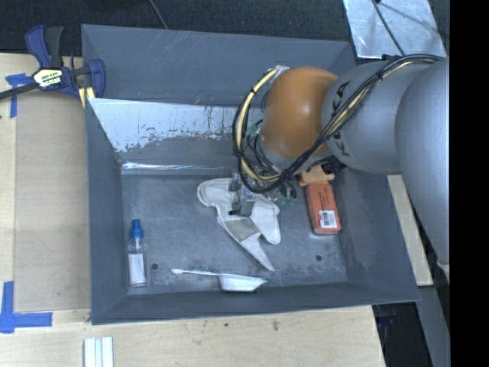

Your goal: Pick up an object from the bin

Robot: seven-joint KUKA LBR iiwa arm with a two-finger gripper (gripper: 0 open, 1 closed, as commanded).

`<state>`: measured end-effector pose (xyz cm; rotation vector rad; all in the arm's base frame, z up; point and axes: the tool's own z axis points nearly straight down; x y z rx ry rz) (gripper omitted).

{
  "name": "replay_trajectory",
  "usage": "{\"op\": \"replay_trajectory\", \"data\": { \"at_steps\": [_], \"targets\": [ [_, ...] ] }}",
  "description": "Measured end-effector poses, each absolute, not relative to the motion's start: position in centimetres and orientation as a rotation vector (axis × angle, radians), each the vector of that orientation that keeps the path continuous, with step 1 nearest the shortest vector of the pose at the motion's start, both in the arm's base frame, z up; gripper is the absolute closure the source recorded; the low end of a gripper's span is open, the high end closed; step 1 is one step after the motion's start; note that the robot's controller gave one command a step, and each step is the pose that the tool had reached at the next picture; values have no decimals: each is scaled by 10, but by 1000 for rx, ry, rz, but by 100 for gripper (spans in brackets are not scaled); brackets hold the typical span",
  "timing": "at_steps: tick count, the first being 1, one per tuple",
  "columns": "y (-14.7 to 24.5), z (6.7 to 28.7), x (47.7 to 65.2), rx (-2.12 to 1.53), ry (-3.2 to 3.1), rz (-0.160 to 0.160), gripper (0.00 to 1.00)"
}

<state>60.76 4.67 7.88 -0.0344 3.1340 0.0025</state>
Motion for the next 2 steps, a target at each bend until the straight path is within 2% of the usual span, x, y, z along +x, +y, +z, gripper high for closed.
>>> {"op": "replay_trajectory", "data": {
  "at_steps": [1,2],
  "targets": [
    [47,79,608,-33,3134,3,100],
    [18,276,594,-53,3129,-2,100]
  ]
}}
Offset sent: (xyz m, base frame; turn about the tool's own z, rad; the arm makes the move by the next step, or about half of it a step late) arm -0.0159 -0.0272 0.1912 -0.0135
